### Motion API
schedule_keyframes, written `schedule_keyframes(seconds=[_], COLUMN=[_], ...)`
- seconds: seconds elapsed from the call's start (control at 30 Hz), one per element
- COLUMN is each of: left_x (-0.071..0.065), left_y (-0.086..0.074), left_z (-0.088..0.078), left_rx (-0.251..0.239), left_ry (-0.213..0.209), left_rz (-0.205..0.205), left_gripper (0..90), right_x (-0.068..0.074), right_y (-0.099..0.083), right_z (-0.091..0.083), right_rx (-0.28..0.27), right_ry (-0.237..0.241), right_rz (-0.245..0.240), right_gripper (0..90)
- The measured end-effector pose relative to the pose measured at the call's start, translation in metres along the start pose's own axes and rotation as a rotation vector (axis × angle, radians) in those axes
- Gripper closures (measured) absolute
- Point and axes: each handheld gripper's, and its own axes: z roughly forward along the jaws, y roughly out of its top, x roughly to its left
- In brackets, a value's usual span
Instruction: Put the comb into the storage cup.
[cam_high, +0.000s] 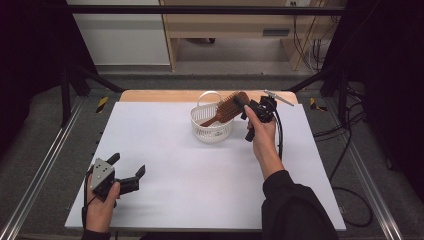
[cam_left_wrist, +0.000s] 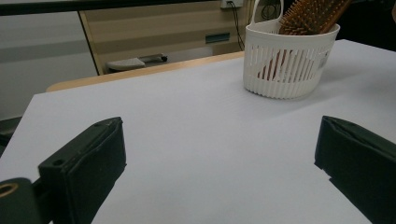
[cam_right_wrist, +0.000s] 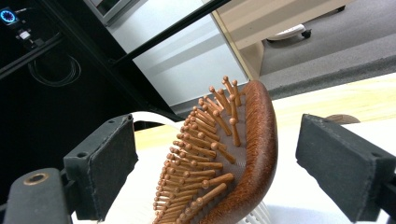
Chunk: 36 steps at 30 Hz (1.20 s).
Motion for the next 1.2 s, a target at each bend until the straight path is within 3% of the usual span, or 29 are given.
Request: schedule_keyframes(seconds=[0.97, 1.2], left_x=[0.002, 0.003], left_y=[0.0, -0.001], left_z=[0.0, -0.001], left_rx=[-0.003, -0.004], left_ry=[0.013, 0.02], left_rz=[-0.001, -0.006], left_gripper=[1.7, 1.6], right_x=[0.003, 0.002], right_y=[0.017, 0.021], right_z=[-0.031, -0.041], right_rx=[-0.033, -0.039], right_ry=[0.001, 0.027], right_rz=[-0.097, -0.116], right_gripper=[8.4, 7.8])
